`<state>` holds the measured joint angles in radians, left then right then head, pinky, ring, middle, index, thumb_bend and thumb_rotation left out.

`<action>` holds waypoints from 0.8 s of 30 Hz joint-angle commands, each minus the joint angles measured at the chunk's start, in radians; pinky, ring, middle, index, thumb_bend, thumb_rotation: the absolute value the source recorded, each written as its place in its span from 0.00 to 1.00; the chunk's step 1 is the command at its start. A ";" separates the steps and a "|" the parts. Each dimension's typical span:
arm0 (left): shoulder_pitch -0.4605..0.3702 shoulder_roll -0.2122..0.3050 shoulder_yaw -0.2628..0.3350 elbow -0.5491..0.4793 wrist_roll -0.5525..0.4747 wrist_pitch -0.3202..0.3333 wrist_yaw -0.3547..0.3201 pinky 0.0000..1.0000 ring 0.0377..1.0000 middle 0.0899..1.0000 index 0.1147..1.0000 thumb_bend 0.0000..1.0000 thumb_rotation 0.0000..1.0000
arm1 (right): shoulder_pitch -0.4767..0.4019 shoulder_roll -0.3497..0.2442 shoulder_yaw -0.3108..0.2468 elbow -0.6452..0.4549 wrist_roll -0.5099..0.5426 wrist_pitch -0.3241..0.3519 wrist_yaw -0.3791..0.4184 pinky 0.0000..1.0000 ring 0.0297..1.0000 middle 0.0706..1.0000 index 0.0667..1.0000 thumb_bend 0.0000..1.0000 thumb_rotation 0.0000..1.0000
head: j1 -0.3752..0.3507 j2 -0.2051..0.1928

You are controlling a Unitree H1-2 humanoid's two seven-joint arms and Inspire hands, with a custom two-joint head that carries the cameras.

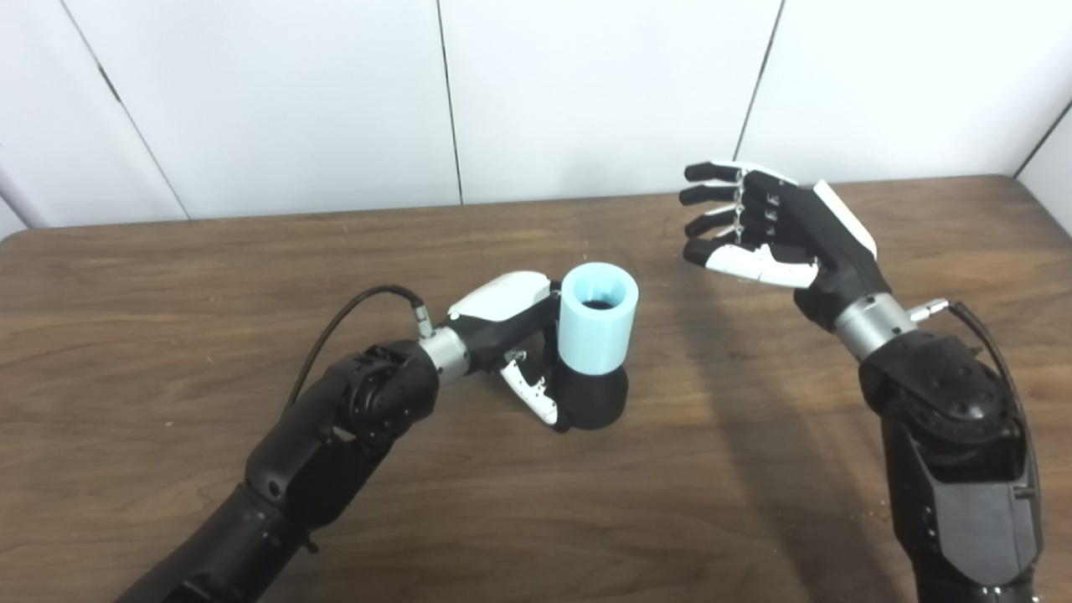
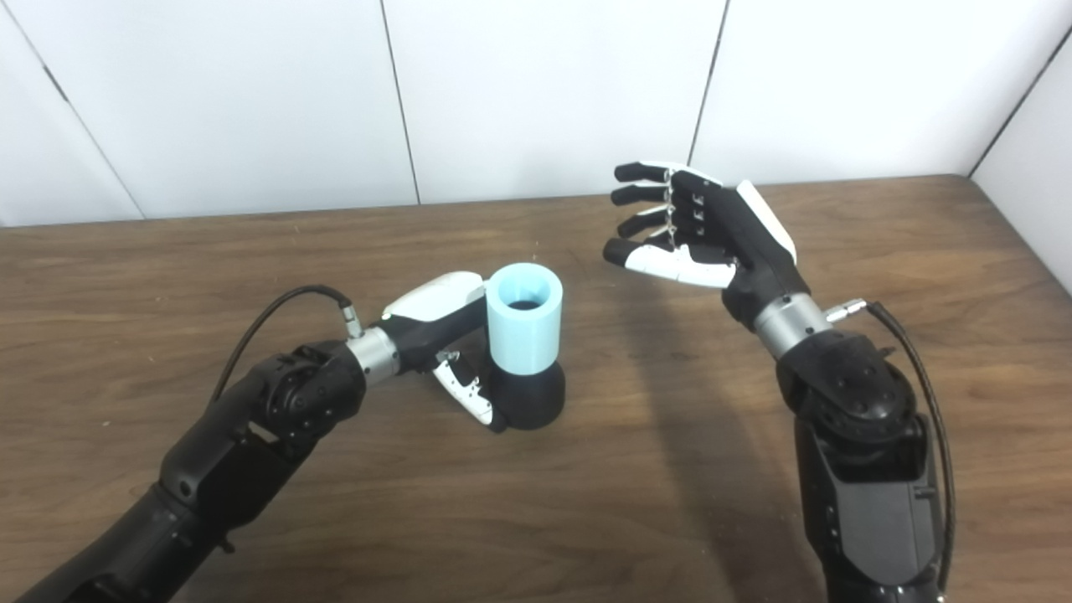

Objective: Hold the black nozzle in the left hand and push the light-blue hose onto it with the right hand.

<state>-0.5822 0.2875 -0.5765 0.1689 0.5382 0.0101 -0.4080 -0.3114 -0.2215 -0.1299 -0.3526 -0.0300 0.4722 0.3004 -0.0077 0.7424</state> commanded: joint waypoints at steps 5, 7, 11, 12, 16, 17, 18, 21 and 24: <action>0.046 0.046 -0.010 0.036 0.057 0.044 -0.044 1.00 0.93 0.95 0.92 1.00 0.32 | -0.026 -0.032 0.015 -0.016 0.019 -0.003 -0.020 0.48 0.61 0.71 0.74 0.65 0.28 | -0.001 0.000; 0.046 0.051 -0.013 0.027 0.082 0.048 -0.033 1.00 0.98 0.99 0.98 1.00 0.35 | -0.022 -0.037 0.020 -0.016 0.022 -0.003 -0.021 0.48 0.61 0.71 0.74 0.65 0.28 | 0.002 0.002; 0.047 0.059 -0.015 0.015 0.123 0.050 -0.019 1.00 1.00 1.00 1.00 1.00 0.41 | -0.019 -0.044 0.030 -0.018 0.025 -0.003 -0.023 0.48 0.61 0.72 0.75 0.65 0.28 | 0.001 0.002; 0.046 0.060 -0.013 0.014 0.131 0.051 -0.017 1.00 1.00 1.00 1.00 1.00 0.42 | -0.018 -0.046 0.032 -0.018 0.026 -0.003 -0.024 0.48 0.61 0.72 0.75 0.66 0.28 | 0.002 0.002; 0.046 0.063 0.000 0.011 0.147 0.058 -0.013 1.00 1.00 1.00 1.00 1.00 0.44 | -0.019 -0.050 0.041 -0.018 0.034 -0.003 -0.030 0.48 0.61 0.72 0.75 0.67 0.30 | 0.002 0.002; 0.047 0.063 0.003 0.010 0.149 0.059 -0.011 1.00 1.00 1.00 1.00 1.00 0.44 | -0.019 -0.051 0.043 -0.018 0.034 -0.003 -0.032 0.49 0.61 0.72 0.75 0.67 0.31 | 0.002 0.002; 0.048 0.064 0.006 0.008 0.150 0.060 -0.010 1.00 1.00 1.00 1.00 1.00 0.44 | -0.020 -0.052 0.045 -0.018 0.034 -0.003 -0.034 0.49 0.61 0.72 0.75 0.67 0.31 | 0.001 0.002; 0.053 0.066 0.024 0.001 0.145 0.068 -0.007 1.00 1.00 1.00 1.00 1.00 0.44 | -0.021 -0.055 0.050 -0.019 0.033 -0.003 -0.038 0.49 0.61 0.72 0.75 0.68 0.31 | 0.001 0.002; 0.064 0.073 0.054 -0.032 0.126 0.089 -0.021 1.00 1.00 1.00 1.00 1.00 0.41 | -0.021 -0.058 0.051 -0.016 0.035 -0.003 -0.040 0.49 0.61 0.72 0.75 0.68 0.30 | 0.001 0.002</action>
<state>-0.5449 0.2919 -0.5417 0.1163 0.6269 0.0292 -0.3894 -0.2969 -0.2600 -0.0717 -0.3509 -0.0086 0.4722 0.2743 -0.0061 0.7440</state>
